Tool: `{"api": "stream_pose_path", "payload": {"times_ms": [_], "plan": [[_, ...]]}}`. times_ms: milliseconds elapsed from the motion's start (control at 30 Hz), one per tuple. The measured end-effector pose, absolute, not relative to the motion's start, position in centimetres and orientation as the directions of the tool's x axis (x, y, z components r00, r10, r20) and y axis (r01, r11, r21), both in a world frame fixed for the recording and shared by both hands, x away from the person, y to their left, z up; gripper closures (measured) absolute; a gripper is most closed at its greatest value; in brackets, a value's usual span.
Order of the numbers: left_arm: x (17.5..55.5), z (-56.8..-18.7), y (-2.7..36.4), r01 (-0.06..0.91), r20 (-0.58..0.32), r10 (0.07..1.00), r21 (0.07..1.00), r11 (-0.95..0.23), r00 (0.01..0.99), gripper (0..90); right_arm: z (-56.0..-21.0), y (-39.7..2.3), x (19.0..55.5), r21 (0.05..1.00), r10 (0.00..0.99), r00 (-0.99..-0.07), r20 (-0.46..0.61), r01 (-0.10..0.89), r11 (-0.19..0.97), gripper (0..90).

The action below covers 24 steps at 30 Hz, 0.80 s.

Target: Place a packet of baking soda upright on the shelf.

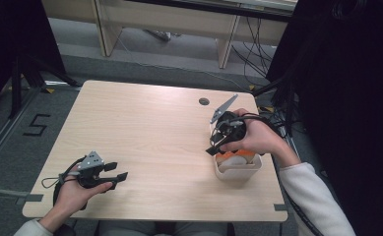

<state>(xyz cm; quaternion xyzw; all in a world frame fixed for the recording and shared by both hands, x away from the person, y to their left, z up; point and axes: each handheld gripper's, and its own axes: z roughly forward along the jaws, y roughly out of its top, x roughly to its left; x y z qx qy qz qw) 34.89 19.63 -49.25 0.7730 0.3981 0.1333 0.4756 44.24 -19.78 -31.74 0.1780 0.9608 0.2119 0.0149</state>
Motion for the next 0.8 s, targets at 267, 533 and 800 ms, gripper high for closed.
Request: {"api": "stream_pose_path", "payload": {"times_ms": [267,533,800], "plan": [[34.9,-49.3,19.6,0.482,-0.172,0.737,0.845,-0.23,0.653,39.2,-32.8,-17.7,43.0,0.403,0.319,-0.946,0.054,0.313,0.86,50.6],[34.8,-49.3,19.6,0.495,-0.181,0.743,0.84,-0.224,0.644,39.3,-34.3,-15.9,41.3,0.402,0.278,-0.959,0.046,0.273,0.874,52.6],[34.8,-49.2,19.6,0.49,-0.178,0.744,0.843,-0.222,0.644,39.3,-35.2,-13.9,39.7,0.41,0.24,-0.97,0.048,0.238,0.88,53.0]]}}
